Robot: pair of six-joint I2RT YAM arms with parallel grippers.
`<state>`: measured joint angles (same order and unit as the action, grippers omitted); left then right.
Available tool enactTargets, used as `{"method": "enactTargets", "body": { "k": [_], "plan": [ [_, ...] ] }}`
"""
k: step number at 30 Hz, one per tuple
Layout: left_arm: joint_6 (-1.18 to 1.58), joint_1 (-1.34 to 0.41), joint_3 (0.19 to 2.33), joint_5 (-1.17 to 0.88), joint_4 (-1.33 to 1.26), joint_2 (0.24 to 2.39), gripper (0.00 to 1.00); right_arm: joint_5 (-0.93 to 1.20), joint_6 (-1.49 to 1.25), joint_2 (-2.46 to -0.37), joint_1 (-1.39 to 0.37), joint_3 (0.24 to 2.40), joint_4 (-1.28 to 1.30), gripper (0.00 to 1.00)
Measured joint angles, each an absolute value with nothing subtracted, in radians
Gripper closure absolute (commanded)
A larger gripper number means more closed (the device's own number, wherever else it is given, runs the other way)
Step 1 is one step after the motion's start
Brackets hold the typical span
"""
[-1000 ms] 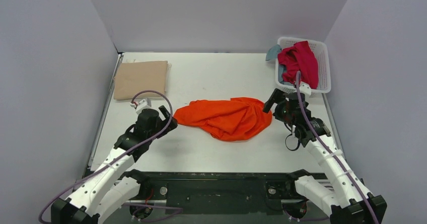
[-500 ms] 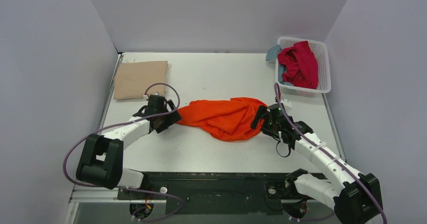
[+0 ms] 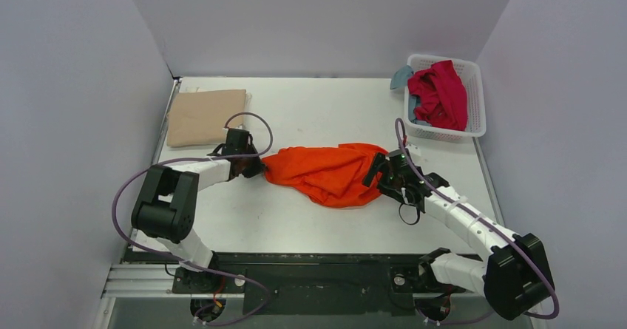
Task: Fold and stack the t-shirts
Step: Flatten out the tshirt
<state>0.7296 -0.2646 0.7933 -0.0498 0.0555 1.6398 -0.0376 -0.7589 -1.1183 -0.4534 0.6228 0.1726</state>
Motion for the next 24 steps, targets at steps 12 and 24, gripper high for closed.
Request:
{"method": "enactTargets", "body": {
  "k": [12,24],
  "plan": [
    [0.719,-0.263,0.740,-0.076,0.033,1.584,1.00,-0.056,-0.751,-1.343,-0.453,0.711,0.144,0.37],
    [0.719,-0.263,0.701,-0.065,0.032,1.502,1.00,-0.060,-0.739,-1.544,-0.454,0.789,0.036,0.95]
  ]
}}
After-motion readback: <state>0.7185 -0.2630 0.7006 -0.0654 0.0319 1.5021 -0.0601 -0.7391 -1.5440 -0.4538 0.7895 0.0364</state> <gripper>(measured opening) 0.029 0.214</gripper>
